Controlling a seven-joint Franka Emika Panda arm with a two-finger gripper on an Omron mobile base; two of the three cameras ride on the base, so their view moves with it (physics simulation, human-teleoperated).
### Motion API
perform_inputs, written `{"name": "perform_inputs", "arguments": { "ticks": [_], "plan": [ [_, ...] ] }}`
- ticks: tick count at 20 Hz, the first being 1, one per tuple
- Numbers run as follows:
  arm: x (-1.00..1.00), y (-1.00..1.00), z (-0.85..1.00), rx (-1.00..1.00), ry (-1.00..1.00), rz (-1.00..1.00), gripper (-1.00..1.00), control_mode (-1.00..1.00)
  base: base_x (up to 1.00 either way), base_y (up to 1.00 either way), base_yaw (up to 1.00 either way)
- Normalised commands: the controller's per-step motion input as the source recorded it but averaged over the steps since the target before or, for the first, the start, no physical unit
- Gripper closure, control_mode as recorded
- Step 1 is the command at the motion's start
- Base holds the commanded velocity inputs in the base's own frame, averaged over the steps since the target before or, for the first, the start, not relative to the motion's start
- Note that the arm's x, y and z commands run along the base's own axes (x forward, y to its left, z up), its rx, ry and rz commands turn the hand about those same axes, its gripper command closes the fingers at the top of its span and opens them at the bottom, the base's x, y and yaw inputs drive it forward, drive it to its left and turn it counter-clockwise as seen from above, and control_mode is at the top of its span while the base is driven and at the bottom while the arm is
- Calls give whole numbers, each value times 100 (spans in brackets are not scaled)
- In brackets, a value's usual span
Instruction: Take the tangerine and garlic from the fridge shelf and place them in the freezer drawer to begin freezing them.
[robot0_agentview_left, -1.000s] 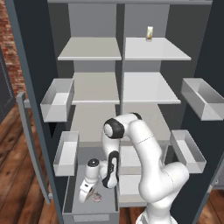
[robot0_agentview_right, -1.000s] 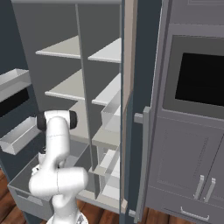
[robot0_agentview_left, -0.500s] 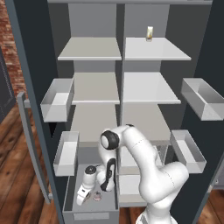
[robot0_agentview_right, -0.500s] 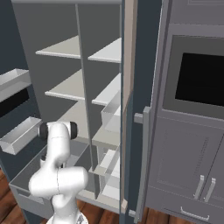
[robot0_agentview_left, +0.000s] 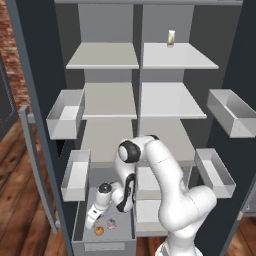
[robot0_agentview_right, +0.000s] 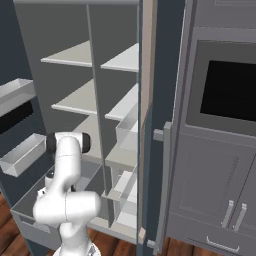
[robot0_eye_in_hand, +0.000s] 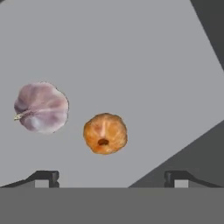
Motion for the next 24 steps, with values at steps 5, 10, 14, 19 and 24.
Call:
{"name": "perform_inputs", "arguments": {
  "ticks": [5, 10, 14, 19, 24],
  "plan": [
    [-47, 0, 67, 0, -11, -14, -100, -100, 0, 0, 0],
    [-70, 0, 55, -1, -22, -19, -100, -100, 0, 0, 0],
    [-71, -33, 68, 1, -21, -25, -100, -100, 0, 0, 0],
    [-68, -61, 77, 7, -19, -18, -100, -100, 0, 0, 0],
    [-50, -57, 69, 11, -13, -15, -100, -100, 0, 0, 0]
  ]
}}
